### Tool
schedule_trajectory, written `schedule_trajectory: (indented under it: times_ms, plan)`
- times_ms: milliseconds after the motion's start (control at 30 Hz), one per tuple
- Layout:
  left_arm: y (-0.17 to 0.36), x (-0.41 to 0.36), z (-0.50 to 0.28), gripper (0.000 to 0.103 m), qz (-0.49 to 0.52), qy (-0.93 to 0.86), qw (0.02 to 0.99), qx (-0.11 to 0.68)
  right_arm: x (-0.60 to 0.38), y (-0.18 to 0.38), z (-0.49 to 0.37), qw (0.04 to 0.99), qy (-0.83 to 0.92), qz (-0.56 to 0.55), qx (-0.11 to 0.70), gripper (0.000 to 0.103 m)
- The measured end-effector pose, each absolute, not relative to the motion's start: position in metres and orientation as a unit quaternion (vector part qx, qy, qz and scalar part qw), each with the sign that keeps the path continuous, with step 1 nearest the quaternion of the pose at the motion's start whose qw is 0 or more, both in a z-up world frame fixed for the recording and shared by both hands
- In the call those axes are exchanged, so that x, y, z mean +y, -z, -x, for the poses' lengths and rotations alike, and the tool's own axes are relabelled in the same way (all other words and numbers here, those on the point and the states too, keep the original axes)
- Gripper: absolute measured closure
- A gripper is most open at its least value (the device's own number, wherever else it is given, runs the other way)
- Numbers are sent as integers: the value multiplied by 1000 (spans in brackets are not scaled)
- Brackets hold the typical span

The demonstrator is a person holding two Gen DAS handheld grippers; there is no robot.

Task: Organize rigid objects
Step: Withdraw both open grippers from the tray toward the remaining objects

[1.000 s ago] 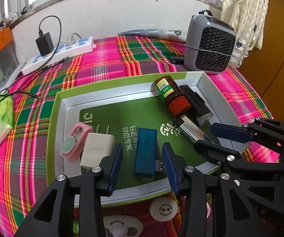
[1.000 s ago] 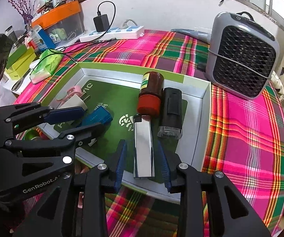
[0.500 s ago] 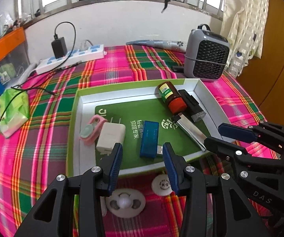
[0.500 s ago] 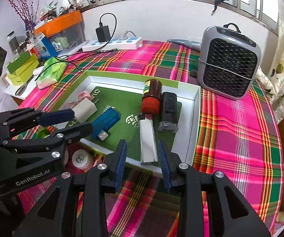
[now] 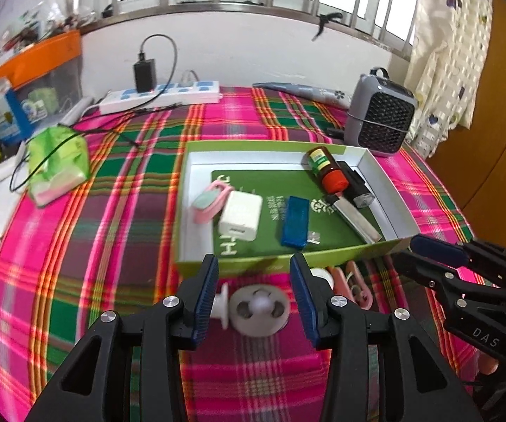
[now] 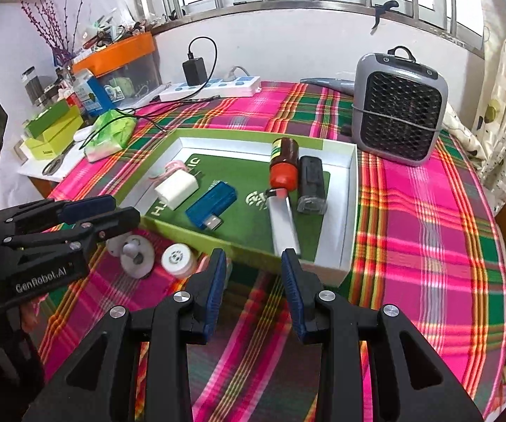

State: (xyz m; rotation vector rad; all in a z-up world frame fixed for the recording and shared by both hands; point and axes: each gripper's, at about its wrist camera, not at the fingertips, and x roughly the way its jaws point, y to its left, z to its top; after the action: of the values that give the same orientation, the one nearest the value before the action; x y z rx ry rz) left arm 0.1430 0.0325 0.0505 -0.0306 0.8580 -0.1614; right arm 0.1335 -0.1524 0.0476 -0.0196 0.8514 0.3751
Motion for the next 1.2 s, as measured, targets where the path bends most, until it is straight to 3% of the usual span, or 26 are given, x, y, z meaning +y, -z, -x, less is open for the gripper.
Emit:
schedule_trajectory:
  times_ms: [400,500,1200]
  plan:
    - [-39,76,-118,61,55,57,907,414,-141,-32,-116,888,-205,-15,411,68]
    - [-34,83,-113,61,66,61,905,417,-138,-28,-116,886,-207,-19,414,54]
    - [-21,82,-120,61,79,93,897,425,-113,-9,-122,883,-180,27,433,54]
